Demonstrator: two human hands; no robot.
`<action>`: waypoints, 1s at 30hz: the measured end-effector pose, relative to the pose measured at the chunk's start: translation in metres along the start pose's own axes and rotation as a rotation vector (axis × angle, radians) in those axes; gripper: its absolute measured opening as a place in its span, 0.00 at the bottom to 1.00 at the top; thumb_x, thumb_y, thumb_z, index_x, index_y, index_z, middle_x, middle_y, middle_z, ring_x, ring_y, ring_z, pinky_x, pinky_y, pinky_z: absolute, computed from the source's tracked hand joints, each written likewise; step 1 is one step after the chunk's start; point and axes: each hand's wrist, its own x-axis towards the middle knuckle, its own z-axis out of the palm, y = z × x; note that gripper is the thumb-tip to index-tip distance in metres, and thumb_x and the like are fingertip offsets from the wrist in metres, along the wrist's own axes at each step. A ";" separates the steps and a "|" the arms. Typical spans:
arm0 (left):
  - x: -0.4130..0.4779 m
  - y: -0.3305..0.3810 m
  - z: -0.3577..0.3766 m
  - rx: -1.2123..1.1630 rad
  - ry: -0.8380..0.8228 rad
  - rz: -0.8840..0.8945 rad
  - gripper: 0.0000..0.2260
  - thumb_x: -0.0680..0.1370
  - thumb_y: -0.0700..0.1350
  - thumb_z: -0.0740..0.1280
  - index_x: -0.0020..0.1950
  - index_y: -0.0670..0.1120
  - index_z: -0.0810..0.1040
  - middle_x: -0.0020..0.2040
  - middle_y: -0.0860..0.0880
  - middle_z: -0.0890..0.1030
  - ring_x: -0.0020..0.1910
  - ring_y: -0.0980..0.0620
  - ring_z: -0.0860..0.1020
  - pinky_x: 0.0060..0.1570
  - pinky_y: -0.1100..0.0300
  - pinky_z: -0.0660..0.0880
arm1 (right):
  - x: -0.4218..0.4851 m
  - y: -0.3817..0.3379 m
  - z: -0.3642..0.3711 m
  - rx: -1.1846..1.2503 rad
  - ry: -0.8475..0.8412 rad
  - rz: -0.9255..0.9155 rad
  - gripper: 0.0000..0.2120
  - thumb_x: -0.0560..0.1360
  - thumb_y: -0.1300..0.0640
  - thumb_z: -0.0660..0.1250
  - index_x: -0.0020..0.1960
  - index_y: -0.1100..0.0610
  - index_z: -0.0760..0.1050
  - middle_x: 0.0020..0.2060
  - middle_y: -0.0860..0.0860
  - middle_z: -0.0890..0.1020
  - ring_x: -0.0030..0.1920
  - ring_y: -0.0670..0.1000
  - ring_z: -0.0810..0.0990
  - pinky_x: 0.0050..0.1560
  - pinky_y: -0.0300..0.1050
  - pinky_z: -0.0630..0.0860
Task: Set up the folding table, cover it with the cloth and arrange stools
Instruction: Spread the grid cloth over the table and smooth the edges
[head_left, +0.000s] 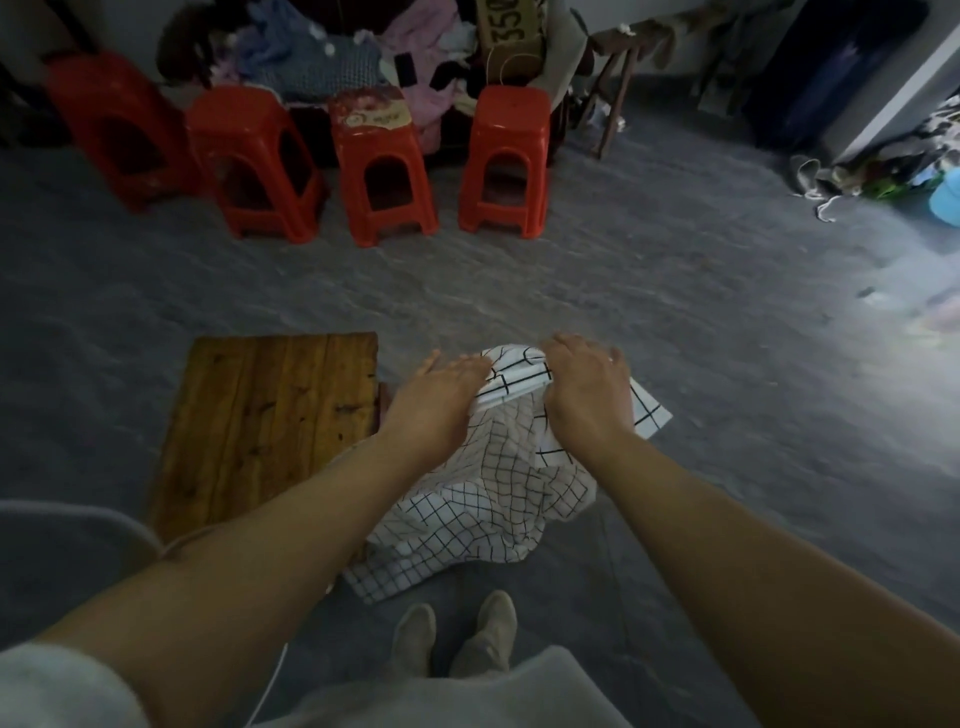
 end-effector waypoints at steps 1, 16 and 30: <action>-0.003 0.000 0.002 -0.005 -0.008 -0.002 0.34 0.72 0.30 0.67 0.76 0.48 0.67 0.74 0.48 0.73 0.74 0.52 0.70 0.76 0.55 0.50 | -0.003 0.003 0.001 -0.012 -0.012 -0.002 0.16 0.74 0.63 0.62 0.60 0.53 0.76 0.58 0.50 0.80 0.61 0.54 0.76 0.68 0.66 0.65; -0.009 0.010 0.005 0.020 -0.054 0.033 0.33 0.74 0.30 0.64 0.78 0.49 0.66 0.77 0.50 0.70 0.76 0.54 0.66 0.77 0.55 0.49 | -0.036 0.034 0.012 0.053 -0.071 0.114 0.04 0.73 0.56 0.61 0.46 0.50 0.67 0.41 0.46 0.72 0.44 0.51 0.71 0.47 0.49 0.66; 0.009 0.034 -0.001 0.005 -0.087 0.057 0.34 0.76 0.29 0.64 0.80 0.48 0.63 0.78 0.48 0.68 0.77 0.52 0.64 0.77 0.57 0.47 | -0.046 0.057 -0.009 -0.095 -0.126 0.235 0.28 0.75 0.60 0.62 0.74 0.53 0.62 0.73 0.54 0.67 0.74 0.60 0.63 0.73 0.72 0.54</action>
